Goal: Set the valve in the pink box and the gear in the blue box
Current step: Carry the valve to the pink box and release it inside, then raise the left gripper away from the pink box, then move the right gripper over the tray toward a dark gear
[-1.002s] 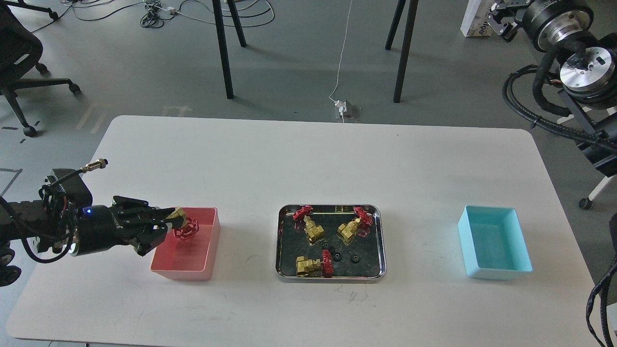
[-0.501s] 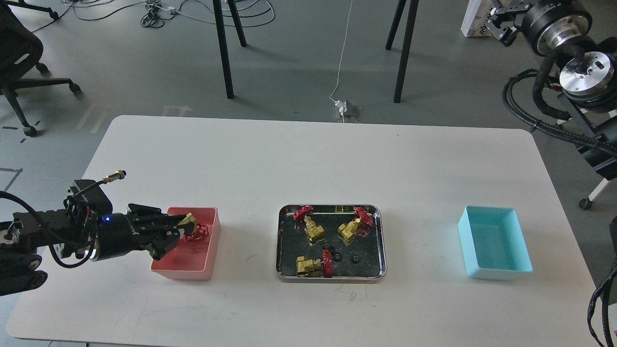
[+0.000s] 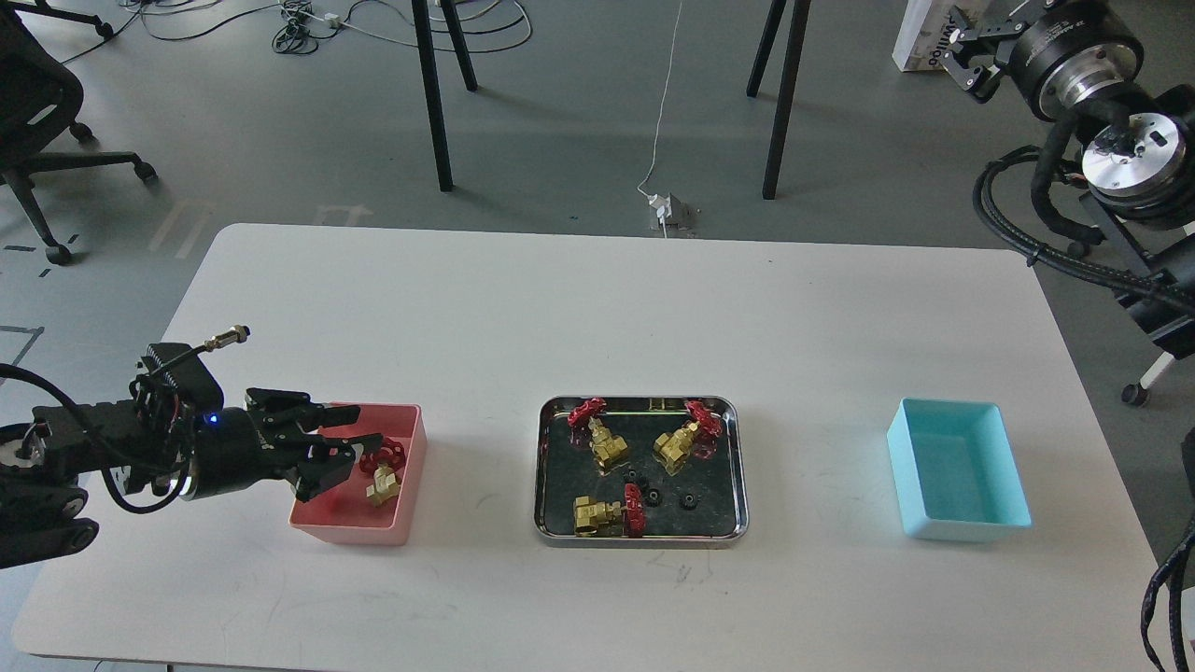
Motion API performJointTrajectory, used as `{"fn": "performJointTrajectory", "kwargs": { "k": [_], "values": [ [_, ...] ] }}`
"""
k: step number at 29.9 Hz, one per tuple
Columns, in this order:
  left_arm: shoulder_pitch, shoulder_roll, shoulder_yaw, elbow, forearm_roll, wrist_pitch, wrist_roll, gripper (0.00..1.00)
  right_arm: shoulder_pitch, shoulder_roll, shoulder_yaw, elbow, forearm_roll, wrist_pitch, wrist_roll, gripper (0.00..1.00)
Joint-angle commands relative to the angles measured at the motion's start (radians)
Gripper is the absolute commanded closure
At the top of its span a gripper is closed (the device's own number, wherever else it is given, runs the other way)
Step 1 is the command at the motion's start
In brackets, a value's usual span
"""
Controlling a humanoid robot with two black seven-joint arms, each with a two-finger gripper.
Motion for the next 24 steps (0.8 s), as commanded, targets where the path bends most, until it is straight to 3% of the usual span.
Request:
{"fn": "performJointTrajectory", "kwargs": {
  "k": [1,4,8,13,16,20,24],
  "values": [
    [0.004,0.012,-0.099,-0.016,-0.034,0.0,0.0,0.24,-0.043,0.002,0.038,0.004,0.005,0.06,0.045,0.0],
    [0.004,0.03,-0.219,-0.078,-0.136,-0.011,0.0,0.24,-0.064,0.005,0.049,0.007,0.004,0.096,0.053,0.0],
    [0.0,0.068,-0.465,-0.175,-0.366,-0.161,0.0,0.21,-0.046,0.011,0.014,0.014,-0.037,0.11,0.053,0.0],
    [0.017,-0.023,-0.831,-0.195,-0.653,-0.318,0.0,0.18,0.044,-0.003,-0.155,0.077,-0.4,0.209,0.053,0.0],
    [0.017,-0.08,-0.995,-0.194,-0.892,-0.476,0.0,0.14,0.072,-0.021,-0.27,0.167,-0.689,0.241,0.053,0.0],
    [0.017,-0.122,-1.153,-0.165,-1.219,-0.737,0.0,0.08,0.09,-0.125,-0.487,0.397,-0.985,0.309,0.054,0.0],
    [0.018,-0.184,-1.224,-0.086,-1.341,-0.895,0.0,0.01,0.195,-0.194,-0.771,0.566,-1.145,0.39,0.054,0.0]
  ]
}}
